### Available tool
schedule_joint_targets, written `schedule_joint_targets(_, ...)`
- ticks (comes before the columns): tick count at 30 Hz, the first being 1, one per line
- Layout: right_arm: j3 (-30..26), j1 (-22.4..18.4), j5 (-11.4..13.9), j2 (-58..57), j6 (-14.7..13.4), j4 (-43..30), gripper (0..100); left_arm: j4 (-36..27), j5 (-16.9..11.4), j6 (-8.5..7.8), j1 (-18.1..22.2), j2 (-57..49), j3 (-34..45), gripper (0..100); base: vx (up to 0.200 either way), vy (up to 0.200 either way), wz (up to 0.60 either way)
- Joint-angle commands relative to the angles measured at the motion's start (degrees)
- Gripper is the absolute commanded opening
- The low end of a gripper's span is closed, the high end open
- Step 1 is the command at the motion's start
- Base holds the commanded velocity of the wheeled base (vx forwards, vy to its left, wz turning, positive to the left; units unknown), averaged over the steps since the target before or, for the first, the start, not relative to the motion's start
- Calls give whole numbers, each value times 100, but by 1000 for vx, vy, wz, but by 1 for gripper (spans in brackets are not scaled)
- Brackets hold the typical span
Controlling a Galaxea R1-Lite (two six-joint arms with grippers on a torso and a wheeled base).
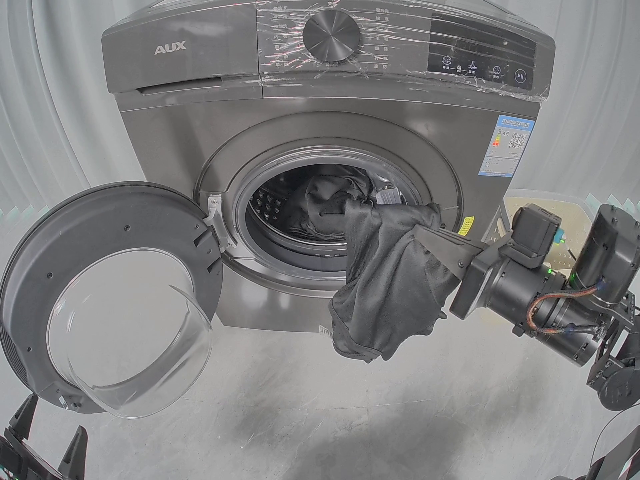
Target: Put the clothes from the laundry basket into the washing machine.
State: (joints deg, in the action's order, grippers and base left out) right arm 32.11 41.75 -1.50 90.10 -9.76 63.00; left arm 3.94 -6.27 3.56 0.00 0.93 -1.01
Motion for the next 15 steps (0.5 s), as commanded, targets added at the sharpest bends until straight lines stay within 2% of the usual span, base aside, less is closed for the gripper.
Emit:
schedule_joint_targets(1,234,167,-184,298,-52,2,0,98,-244,-66,35,-31,-347,100,0,0,0)
schedule_joint_targets(2,243,175,-202,306,-52,2,0,107,-279,-66,35,-14,-409,100,0,0,0)
schedule_joint_targets(3,357,246,-272,368,-69,2,0,81,-788,-13,62,197,-1041,100,0,0,0)
schedule_joint_targets(4,419,281,-281,412,-96,2,0,46,-1114,-4,88,505,-1340,100,0,0,0)
schedule_joint_targets(6,498,298,-290,473,-157,2,0,37,-1553,-57,97,927,-1437,100,0,0,0)
schedule_joint_targets(7,498,298,-290,473,-157,2,0,37,-1553,-57,97,927,-1437,100,0,0,0)
schedule_joint_targets(8,568,342,-290,561,-192,19,0,90,-1905,-110,97,1568,-1428,100,0,0,0)
schedule_joint_targets(9,612,351,-281,623,-192,37,0,125,-2063,-198,97,1911,-1402,100,0,0,0)
schedule_joint_targets(12,683,342,-290,807,-192,283,0,318,-2221,-593,88,2737,-1279,100,0,0,0)
schedule_joint_targets(14,735,334,-263,869,-184,459,0,520,-2230,-725,9,3212,-1261,100,0,0,0)
schedule_joint_targets(15,735,334,-263,869,-184,459,0,520,-2230,-725,9,3212,-1261,100,0,0,0)
